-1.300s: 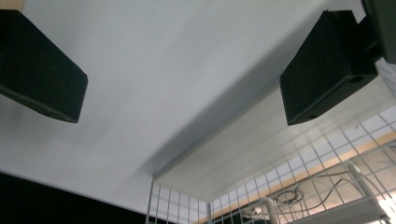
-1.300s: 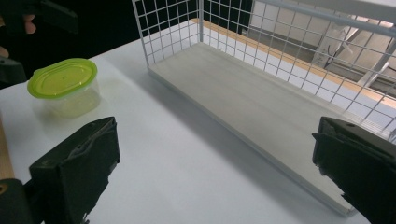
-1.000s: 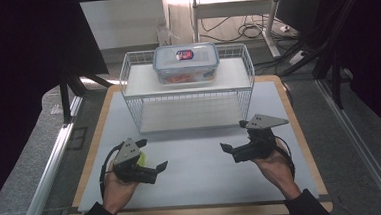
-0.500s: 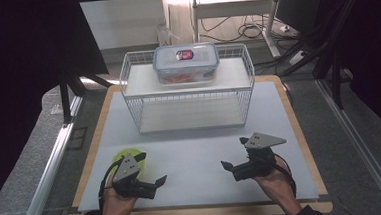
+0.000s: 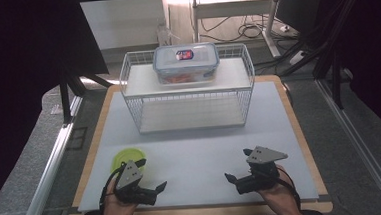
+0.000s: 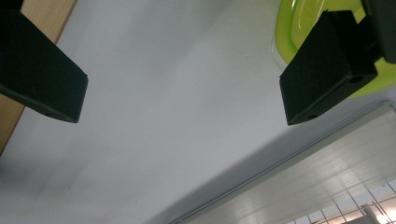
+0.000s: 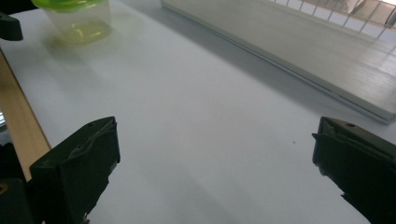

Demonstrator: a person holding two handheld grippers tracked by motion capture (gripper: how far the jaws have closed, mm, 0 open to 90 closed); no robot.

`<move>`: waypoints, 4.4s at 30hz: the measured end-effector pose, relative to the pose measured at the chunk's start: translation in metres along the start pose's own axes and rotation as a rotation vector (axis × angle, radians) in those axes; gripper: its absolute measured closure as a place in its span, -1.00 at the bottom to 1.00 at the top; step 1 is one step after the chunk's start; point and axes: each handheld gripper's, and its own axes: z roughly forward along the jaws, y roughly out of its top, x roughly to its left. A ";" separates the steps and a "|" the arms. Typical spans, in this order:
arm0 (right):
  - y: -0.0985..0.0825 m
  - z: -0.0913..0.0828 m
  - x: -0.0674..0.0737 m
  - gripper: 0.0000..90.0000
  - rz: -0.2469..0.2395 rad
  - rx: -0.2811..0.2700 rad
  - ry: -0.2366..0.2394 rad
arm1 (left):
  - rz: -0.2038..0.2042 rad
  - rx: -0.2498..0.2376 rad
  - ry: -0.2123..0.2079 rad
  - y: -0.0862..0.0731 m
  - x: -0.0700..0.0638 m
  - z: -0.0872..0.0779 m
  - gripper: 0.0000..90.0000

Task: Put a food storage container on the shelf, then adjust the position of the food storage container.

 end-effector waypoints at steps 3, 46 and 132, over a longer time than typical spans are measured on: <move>-0.002 0.001 -0.003 -0.99 0.007 0.006 -0.009 | -0.005 0.015 0.006 0.000 0.001 0.001 -0.97; -0.008 0.003 -0.017 -0.93 0.044 0.025 -0.029 | -0.359 0.137 0.282 -0.044 0.107 -0.056 1.00; -0.014 0.017 -0.015 -0.92 0.038 0.110 -0.015 | -0.070 0.289 -0.194 0.009 0.000 0.082 0.99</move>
